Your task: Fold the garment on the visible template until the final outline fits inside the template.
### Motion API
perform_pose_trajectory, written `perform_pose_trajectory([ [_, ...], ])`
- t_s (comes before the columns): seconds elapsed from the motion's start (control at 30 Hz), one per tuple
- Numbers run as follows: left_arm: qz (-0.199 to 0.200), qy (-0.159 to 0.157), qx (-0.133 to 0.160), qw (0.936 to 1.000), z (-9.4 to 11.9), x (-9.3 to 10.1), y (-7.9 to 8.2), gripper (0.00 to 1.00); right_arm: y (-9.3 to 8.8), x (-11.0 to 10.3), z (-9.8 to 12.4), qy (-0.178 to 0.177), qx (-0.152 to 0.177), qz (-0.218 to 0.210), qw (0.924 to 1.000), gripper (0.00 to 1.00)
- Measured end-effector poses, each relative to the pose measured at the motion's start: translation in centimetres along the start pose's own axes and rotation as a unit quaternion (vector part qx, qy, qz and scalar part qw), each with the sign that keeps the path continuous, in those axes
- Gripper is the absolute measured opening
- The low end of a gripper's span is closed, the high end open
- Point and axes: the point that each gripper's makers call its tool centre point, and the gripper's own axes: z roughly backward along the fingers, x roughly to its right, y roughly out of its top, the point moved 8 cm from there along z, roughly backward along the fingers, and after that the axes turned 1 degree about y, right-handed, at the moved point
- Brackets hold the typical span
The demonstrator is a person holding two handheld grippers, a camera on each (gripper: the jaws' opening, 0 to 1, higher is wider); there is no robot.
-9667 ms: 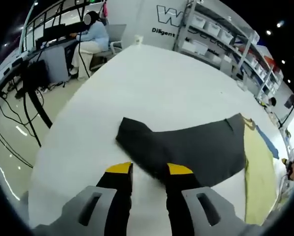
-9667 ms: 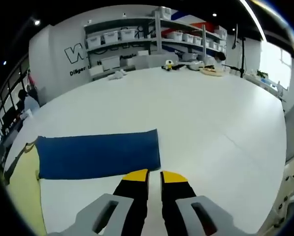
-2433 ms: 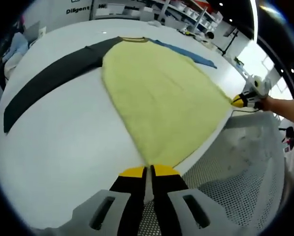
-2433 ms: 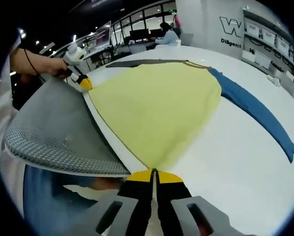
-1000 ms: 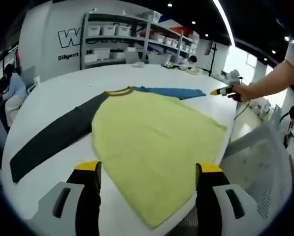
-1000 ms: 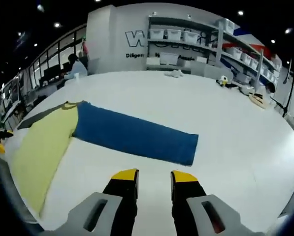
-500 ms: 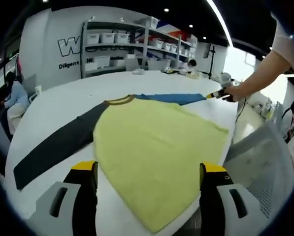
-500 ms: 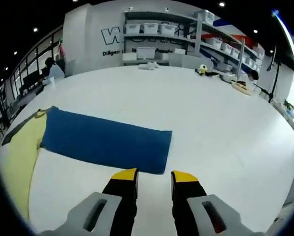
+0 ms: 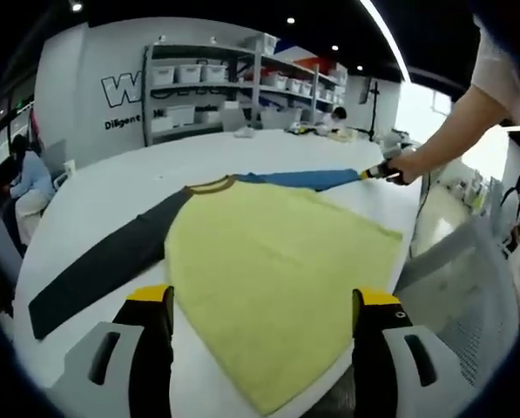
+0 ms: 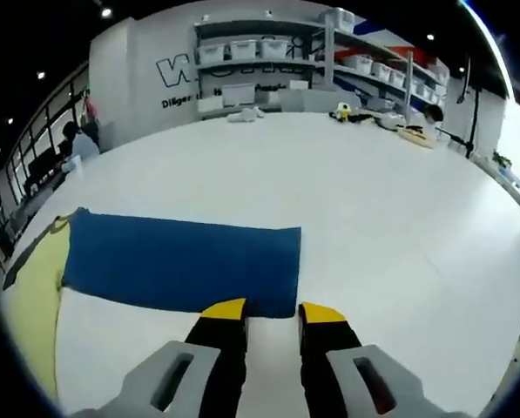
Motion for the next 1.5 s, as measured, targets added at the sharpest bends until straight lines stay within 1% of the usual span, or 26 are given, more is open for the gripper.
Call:
perform_pose_trajectory([
  [0.1,-0.001,0.003,0.000,1.0000,0.2,0.0,0.0,0.83,0.1,0.3,-0.2,-0.011,0.001,0.001,0.9999,0.11],
  [0.17,-0.002,0.005,-0.001,1.0000,0.3,0.0,-0.1,0.83,0.1,0.4,-0.2,-0.020,0.001,0.016,0.9997,0.09],
  [0.2,-0.001,0.006,-0.001,1.0000,0.4,0.0,-0.1,0.83,0.0,0.3,-0.2,-0.021,0.003,0.016,0.9997,0.07],
  [0.23,0.000,0.007,-0.001,1.0000,0.4,0.1,-0.1,0.82,0.0,0.3,-0.2,-0.015,0.007,0.020,0.9997,0.02],
  [0.27,0.001,0.007,0.000,1.0000,0.4,0.1,-0.1,0.82,0.0,0.1,-0.1,-0.015,0.004,0.031,0.9994,0.01],
  [0.3,0.001,0.007,0.000,1.0000,0.5,0.1,-0.1,0.82,0.1,0.2,-0.1,-0.014,0.002,0.053,0.9985,0.00],
  [0.33,0.001,0.007,-0.001,1.0000,0.5,0.2,-0.1,0.82,0.2,0.0,-0.3,-0.011,0.003,0.040,0.9991,0.00],
  [0.4,0.001,0.008,0.000,1.0000,0.5,0.1,-0.1,0.82,0.4,0.1,-0.4,-0.010,-0.002,0.042,0.9991,0.00],
  [0.47,0.002,0.009,0.001,1.0000,0.5,0.1,-0.1,0.81,0.8,-0.1,-0.2,-0.007,0.001,0.044,0.9990,0.00],
  [0.67,0.000,0.006,0.005,1.0000,0.5,0.3,0.2,0.81,3.0,-1.3,0.8,-0.001,0.037,0.061,0.9974,0.00],
  [0.7,0.001,0.006,0.007,1.0000,0.6,0.2,0.3,0.81,3.9,-2.0,1.1,0.004,0.053,0.076,0.9957,0.00],
  [0.73,0.001,0.006,0.009,0.9999,0.6,0.2,0.3,0.81,4.2,-2.2,1.2,0.005,0.055,0.081,0.9952,0.00],
  [0.8,0.002,0.007,0.012,0.9999,0.6,0.1,0.5,0.81,5.5,-3.3,1.6,0.013,0.079,0.080,0.9936,0.00],
  [0.83,0.002,0.006,0.013,0.9999,0.7,0.1,0.5,0.81,6.2,-4.0,1.9,0.014,0.085,0.090,0.9922,0.00],
  [0.9,0.003,0.007,0.015,0.9999,0.7,0.1,0.6,0.83,7.2,-5.2,2.2,0.026,0.099,0.094,0.9903,0.00],
  [0.93,0.007,0.005,0.016,0.9998,0.7,0.2,0.6,0.84,8.0,-6.3,2.4,0.039,0.115,0.102,0.9874,0.00],
  [1.0,0.009,0.002,0.018,0.9998,0.7,0.3,0.5,0.88,9.0,-8.1,2.6,0.054,0.126,0.123,0.9829,0.00],
  [1.03,0.006,0.000,0.020,0.9998,0.8,0.4,0.6,0.89,9.4,-9.0,2.7,0.063,0.132,0.125,0.9812,0.00],
  [1.07,0.003,-0.001,0.019,0.9998,0.8,0.5,0.7,0.90,10.0,-10.2,2.9,0.076,0.144,0.133,0.9776,0.00],
  [1.17,-0.001,-0.001,0.022,0.9998,0.9,0.6,0.7,0.92,11.1,-13.6,3.1,0.115,0.157,0.162,0.9674,0.00],
  [1.2,0.000,0.000,0.022,0.9998,0.9,0.6,0.7,0.92,11.4,-14.4,2.9,0.125,0.160,0.170,0.9644,0.00],
  [1.23,0.002,0.001,0.022,0.9997,0.9,0.5,0.7,0.92,11.7,-15.9,3.0,0.144,0.165,0.173,0.9602,0.00],
  [1.3,0.005,0.004,0.025,0.9997,1.0,0.4,0.7,0.92,12.4,-18.0,2.7,0.167,0.171,0.195,0.9514,0.00],
  [1.37,0.008,0.007,0.028,0.9996,1.0,0.4,0.7,0.92,12.7,-20.0,2.4,0.189,0.174,0.205,0.9444,0.00],
  [1.43,0.011,0.010,0.030,0.9994,1.1,0.3,0.7,0.92,12.9,-21.5,2.1,0.204,0.173,0.207,0.9411,0.00],
  [1.5,0.013,0.013,0.033,0.9993,1.2,0.3,0.7,0.92,12.9,-23.3,1.6,0.222,0.174,0.214,0.9354,0.00],
])
